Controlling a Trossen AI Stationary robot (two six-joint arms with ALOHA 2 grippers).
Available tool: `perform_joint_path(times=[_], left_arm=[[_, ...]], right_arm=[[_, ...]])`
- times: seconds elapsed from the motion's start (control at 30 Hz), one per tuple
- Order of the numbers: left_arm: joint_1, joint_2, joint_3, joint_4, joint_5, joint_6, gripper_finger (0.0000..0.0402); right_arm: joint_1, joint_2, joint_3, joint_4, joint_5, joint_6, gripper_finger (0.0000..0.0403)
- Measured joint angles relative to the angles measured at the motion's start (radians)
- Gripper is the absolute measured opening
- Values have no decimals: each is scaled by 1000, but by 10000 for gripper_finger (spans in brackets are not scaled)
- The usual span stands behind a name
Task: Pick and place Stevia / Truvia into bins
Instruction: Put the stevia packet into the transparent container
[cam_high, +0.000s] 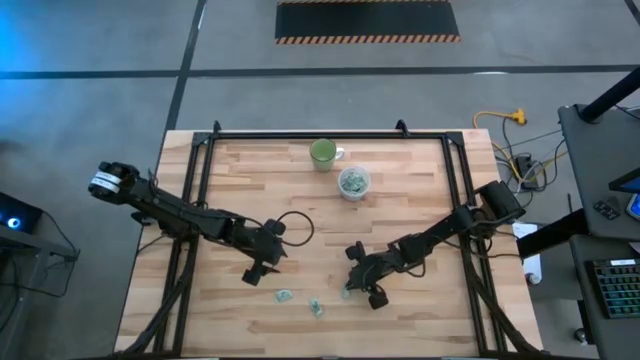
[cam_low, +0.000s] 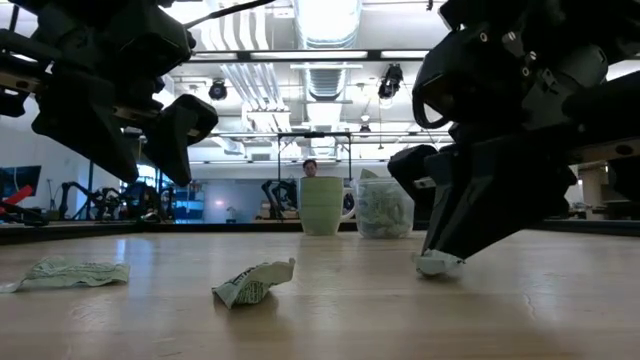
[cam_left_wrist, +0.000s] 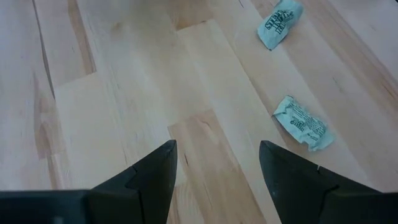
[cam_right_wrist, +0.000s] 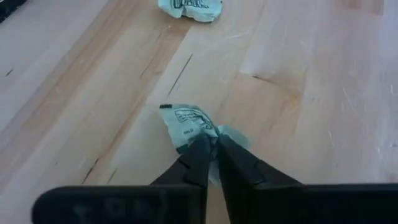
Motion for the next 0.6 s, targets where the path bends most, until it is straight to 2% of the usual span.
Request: perform_joint_path(times=[0.2, 0.33, 0.43, 0.6], left_arm=[[0, 0, 0, -1, 0, 1, 211], [0, 1, 0, 2, 0, 1, 211], [0, 1, -1, 1, -1, 4, 211], [0, 1, -1, 2, -7, 10, 211]], right_arm=[[0, -23, 10, -7, 15, -51, 9], [1, -67, 13, -43, 119, -88, 9], [1, -104, 13, -87, 234, -113, 9], [0, -165, 13, -165, 556, -126, 9]])
